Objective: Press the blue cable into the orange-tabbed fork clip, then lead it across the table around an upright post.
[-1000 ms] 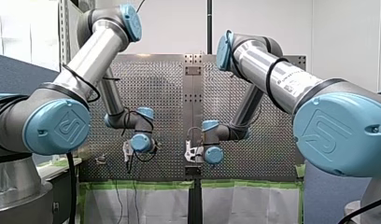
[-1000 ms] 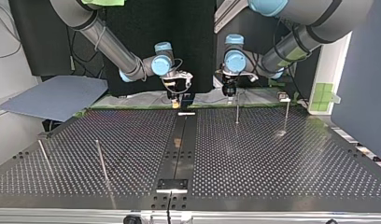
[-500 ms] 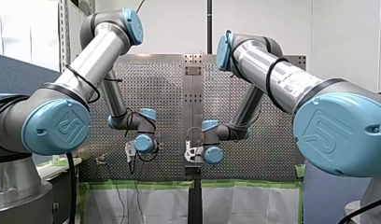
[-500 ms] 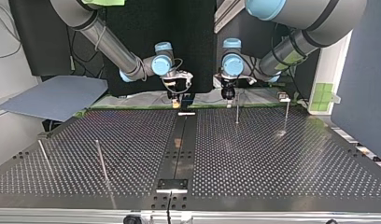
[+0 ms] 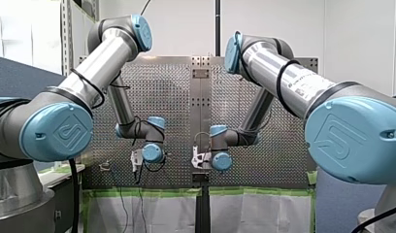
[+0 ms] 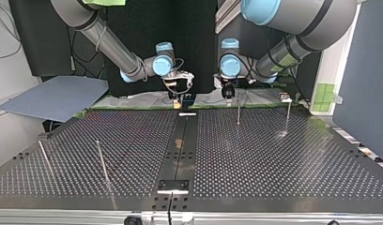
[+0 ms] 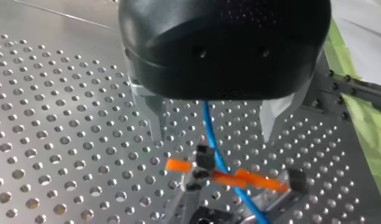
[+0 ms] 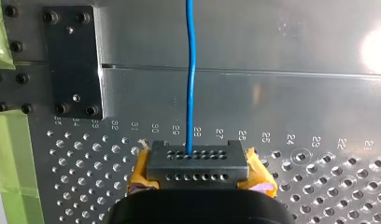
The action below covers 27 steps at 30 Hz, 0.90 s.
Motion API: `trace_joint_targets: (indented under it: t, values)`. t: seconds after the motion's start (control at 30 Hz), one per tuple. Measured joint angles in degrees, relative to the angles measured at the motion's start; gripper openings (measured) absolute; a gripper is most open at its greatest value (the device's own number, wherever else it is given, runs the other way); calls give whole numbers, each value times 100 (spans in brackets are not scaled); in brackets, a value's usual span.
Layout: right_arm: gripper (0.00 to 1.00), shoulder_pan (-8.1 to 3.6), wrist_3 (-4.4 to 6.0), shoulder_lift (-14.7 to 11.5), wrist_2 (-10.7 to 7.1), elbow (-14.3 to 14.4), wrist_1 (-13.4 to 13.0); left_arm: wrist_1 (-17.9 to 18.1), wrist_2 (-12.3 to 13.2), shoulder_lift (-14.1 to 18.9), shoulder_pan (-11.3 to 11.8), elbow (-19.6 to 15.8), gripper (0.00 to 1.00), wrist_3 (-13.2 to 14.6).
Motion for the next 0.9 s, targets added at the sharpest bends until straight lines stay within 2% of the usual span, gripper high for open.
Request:
trace_joint_targets:
  t: [0.63,0.67,0.7,0.77,0.8,0.87,0.9]
  values:
    - [0,-8,3,1,-23,-1,-2,-3,-96,-15,-45,112,100,459]
    - [0,-8,3,1,-23,-2,-2,-2,-112,-14,-45,112,93,474]
    - [0,-9,3,0,-23,-2,-1,-1,-131,-14,-46,111,93,489]
    - [0,-9,3,1,-25,-1,0,2,-152,-13,-50,112,66,502]
    - [0,-10,3,0,-26,-1,-1,5,-161,-13,-54,112,66,507]
    - [0,-14,3,0,-29,-1,-2,11,-174,-14,-60,112,43,510]
    - [0,-15,3,0,-30,-1,-2,15,-181,-14,-65,112,43,513]
